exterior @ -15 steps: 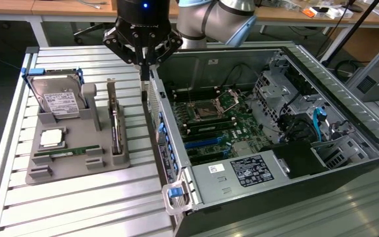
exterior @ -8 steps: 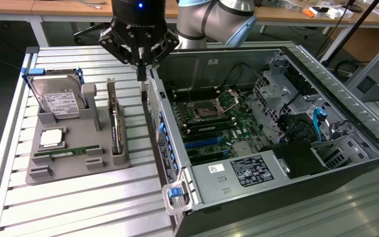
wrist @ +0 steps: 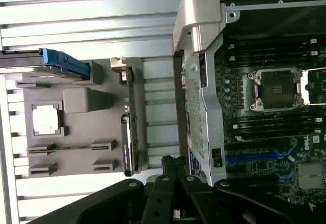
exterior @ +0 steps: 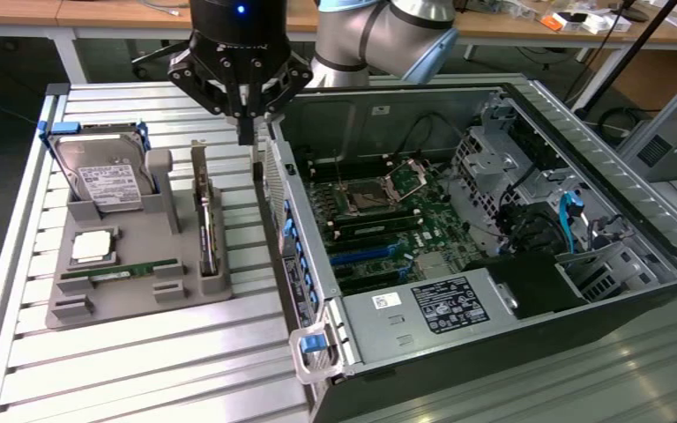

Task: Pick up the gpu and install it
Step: 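Reach for the gpu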

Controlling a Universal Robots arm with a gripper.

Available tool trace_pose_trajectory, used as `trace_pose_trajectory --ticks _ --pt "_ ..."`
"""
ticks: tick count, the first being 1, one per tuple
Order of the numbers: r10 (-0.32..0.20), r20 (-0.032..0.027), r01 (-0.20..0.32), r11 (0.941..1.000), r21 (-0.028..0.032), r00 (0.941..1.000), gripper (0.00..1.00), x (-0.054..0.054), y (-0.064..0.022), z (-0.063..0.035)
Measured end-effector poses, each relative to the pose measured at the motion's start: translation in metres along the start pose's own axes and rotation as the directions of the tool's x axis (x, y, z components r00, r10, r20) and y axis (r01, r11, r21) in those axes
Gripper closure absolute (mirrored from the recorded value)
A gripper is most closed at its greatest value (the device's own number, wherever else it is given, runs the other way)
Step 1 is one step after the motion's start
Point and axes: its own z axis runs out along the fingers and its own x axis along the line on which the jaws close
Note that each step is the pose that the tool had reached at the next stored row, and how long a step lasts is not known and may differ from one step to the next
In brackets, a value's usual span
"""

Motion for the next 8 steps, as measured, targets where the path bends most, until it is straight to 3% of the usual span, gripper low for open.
trace_pose_trajectory --ticks 8 --pt "0.0 0.0 0.0 1.0 0.0 1.0 0.89 0.0065 -0.0005 -0.0001"
